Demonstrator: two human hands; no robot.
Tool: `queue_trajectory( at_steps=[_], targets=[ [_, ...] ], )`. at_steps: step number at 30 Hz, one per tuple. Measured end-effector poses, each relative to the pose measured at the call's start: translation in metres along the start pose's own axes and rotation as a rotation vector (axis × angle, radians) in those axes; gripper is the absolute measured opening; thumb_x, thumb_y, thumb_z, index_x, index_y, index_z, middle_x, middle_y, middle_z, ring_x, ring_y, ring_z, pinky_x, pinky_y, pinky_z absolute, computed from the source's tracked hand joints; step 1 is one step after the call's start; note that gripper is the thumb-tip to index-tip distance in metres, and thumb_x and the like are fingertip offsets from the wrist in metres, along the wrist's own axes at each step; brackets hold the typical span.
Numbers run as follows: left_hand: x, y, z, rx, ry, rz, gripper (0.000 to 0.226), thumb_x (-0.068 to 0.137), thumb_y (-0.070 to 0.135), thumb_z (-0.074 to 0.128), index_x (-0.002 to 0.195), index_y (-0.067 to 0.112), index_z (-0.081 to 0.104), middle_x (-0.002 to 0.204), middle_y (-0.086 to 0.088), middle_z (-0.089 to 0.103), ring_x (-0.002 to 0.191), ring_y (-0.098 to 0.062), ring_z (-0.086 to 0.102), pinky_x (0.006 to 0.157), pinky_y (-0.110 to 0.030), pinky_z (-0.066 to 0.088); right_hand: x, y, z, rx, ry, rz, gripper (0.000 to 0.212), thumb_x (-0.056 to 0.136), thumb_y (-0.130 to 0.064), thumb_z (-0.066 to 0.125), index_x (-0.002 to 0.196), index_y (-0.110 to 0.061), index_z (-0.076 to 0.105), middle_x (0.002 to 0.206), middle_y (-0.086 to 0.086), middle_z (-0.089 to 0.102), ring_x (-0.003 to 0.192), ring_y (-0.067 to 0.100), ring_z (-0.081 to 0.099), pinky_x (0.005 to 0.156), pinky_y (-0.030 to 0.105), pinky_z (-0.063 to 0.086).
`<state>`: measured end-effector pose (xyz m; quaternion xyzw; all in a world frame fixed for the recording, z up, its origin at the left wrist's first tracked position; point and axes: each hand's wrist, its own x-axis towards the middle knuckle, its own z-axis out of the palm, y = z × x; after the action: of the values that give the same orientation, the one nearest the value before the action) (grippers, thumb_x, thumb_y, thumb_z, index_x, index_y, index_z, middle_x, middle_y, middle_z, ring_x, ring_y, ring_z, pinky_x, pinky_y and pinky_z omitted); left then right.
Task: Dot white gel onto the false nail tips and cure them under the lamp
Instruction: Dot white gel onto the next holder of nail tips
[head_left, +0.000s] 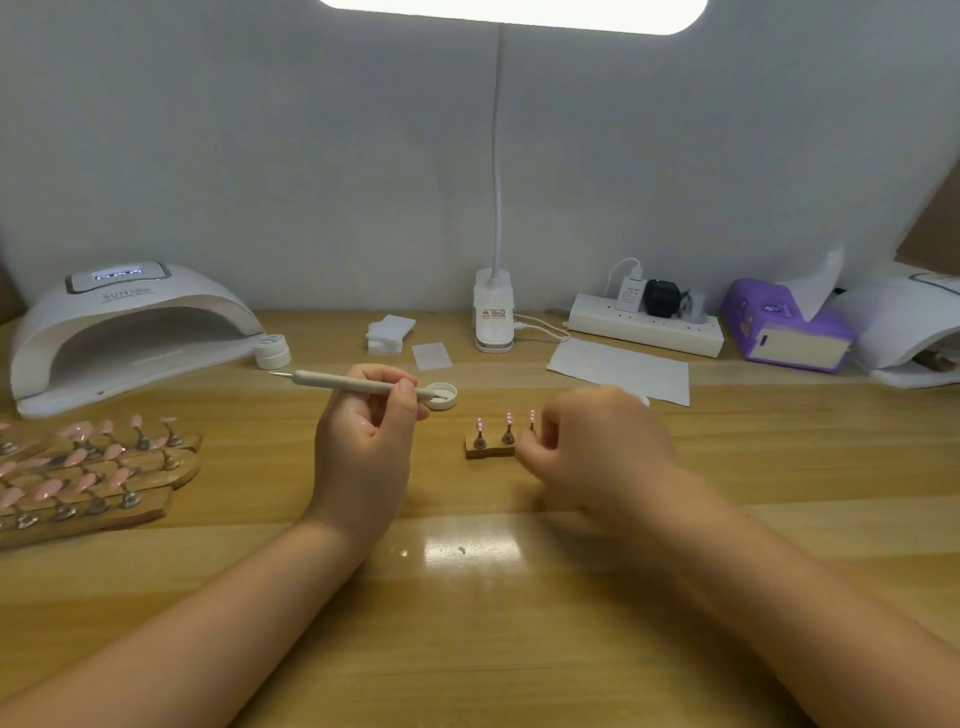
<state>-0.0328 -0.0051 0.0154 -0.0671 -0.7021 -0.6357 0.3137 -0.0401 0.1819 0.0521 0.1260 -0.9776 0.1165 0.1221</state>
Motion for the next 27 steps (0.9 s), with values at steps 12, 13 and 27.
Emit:
queue_trajectory(
  at_steps=[12,13,27],
  targets=[
    [-0.002,0.003,-0.001,0.015,0.003,-0.032,0.015,0.098,0.016,0.051,0.088,0.025,0.058,0.075,0.015,0.069,0.074,-0.001,0.065,0.069,-0.012,0.05,0.02,0.088,-0.012,0.247,-0.424,0.205,0.047,0.083,-0.042,0.07,0.127,-0.03,0.057,0.07,0.001,0.069,0.049,0.01,0.063,0.048,0.02,0.049],
    [-0.002,0.003,-0.001,0.002,0.012,-0.043,0.015,0.098,0.016,0.051,0.088,0.024,0.058,0.074,0.015,0.069,0.074,-0.001,0.065,0.069,-0.012,0.05,0.02,0.091,-0.007,0.232,-0.417,0.186,0.049,0.086,-0.043,0.065,0.132,-0.035,0.051,0.072,0.0,0.068,0.049,0.01,0.062,0.048,0.02,0.048],
    [-0.001,0.005,-0.002,-0.052,0.095,-0.172,0.012,0.097,0.018,0.053,0.088,0.022,0.06,0.069,0.011,0.069,0.068,-0.001,0.064,0.067,-0.018,0.049,0.013,0.086,0.001,0.391,-0.291,-0.048,0.047,0.046,-0.074,0.067,0.082,-0.044,0.069,0.072,-0.007,0.063,0.066,0.007,0.057,0.06,0.026,0.047]
  ],
)
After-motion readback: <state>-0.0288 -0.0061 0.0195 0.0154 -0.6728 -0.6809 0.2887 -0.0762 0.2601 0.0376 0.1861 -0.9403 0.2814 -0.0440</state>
